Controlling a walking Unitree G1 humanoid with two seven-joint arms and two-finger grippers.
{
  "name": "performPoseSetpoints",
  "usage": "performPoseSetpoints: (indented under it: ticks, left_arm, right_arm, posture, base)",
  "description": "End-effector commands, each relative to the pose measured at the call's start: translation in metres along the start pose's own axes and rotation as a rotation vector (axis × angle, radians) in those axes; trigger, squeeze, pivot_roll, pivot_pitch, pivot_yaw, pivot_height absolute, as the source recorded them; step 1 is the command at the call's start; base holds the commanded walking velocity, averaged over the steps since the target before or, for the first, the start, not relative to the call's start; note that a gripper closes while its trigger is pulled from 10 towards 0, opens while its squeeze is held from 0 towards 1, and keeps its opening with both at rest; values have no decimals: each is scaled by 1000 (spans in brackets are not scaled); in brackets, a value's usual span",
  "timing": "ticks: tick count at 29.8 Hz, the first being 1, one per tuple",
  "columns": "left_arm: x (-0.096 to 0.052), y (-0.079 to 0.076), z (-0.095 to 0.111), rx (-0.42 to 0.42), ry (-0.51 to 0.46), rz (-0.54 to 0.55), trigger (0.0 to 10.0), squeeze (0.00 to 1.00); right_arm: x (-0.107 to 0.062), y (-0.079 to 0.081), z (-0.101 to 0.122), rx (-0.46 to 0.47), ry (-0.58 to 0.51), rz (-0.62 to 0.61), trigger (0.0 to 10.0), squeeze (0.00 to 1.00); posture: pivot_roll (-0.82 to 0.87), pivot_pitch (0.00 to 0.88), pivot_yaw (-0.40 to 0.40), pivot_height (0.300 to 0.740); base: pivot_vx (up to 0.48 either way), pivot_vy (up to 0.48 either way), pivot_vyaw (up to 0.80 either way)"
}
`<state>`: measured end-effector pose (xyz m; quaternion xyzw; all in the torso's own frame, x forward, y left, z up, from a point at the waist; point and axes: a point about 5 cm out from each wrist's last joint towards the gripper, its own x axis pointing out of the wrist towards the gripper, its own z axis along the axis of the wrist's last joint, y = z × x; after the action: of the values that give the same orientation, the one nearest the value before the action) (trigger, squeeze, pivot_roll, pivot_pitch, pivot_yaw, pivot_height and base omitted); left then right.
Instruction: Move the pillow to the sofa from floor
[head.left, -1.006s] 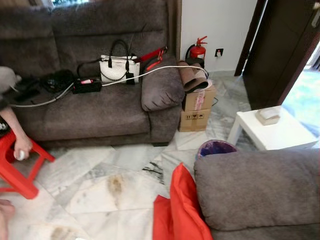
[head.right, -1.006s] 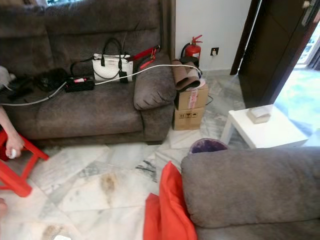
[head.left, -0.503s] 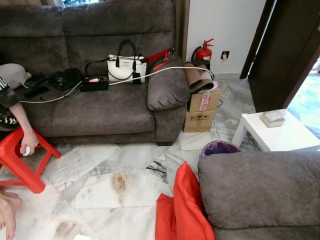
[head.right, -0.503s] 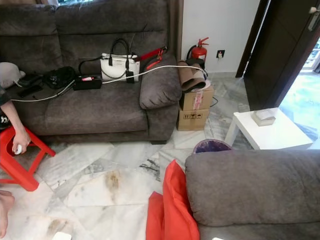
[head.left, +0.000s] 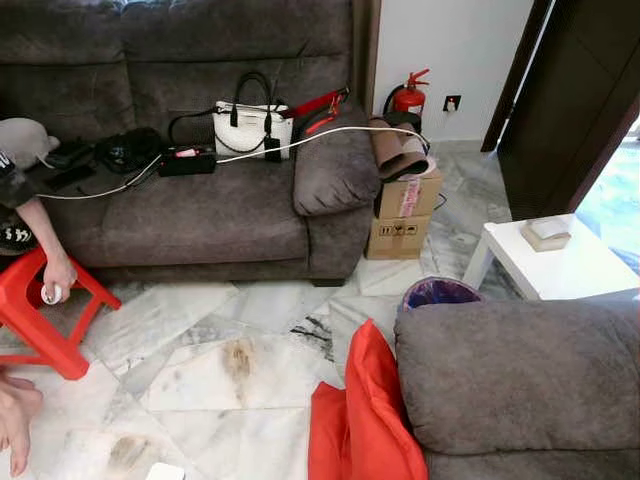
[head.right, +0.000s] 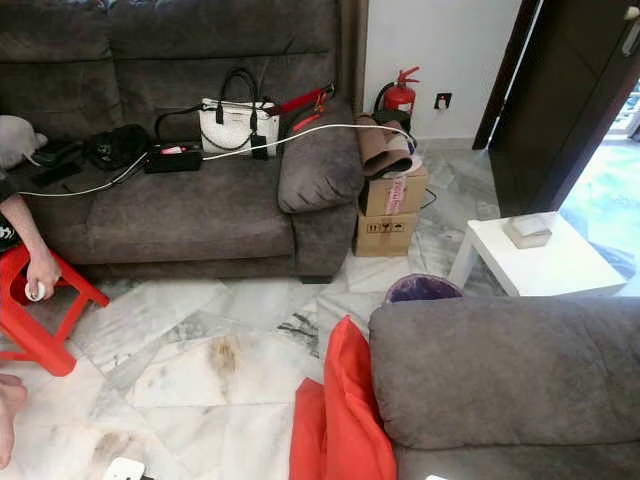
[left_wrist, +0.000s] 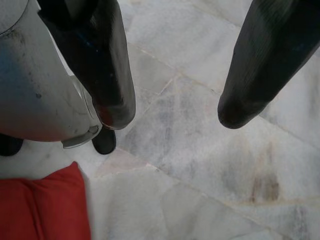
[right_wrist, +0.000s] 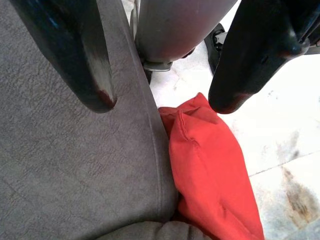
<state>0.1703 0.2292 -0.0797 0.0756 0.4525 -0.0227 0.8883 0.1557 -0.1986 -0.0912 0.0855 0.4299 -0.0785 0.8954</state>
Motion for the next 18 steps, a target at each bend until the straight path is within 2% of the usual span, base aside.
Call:
performPoseSetpoints:
  ticks: [1,4,18]
  left_arm:
    - [-2,1,-8,-22,25,6,10000,0]
    - [-2,0,-7,-9,17,0,10000,0]
    - [-1,-1,-4,-1,-3,-3,10000,0]
  right_arm:
    - [-1,1,-5,6,10,-1,10000,0]
    - [-1,1,-5,7,9,0,10000,0]
    - [-1,2,-5,5,10,4,10000,0]
  posture:
    - [103,92,59,740]
    - [102,91,60,740]
    - [105,92,61,740]
  base:
    - [0,480,0]
    - [0,425,0]
    - [0,0,0]
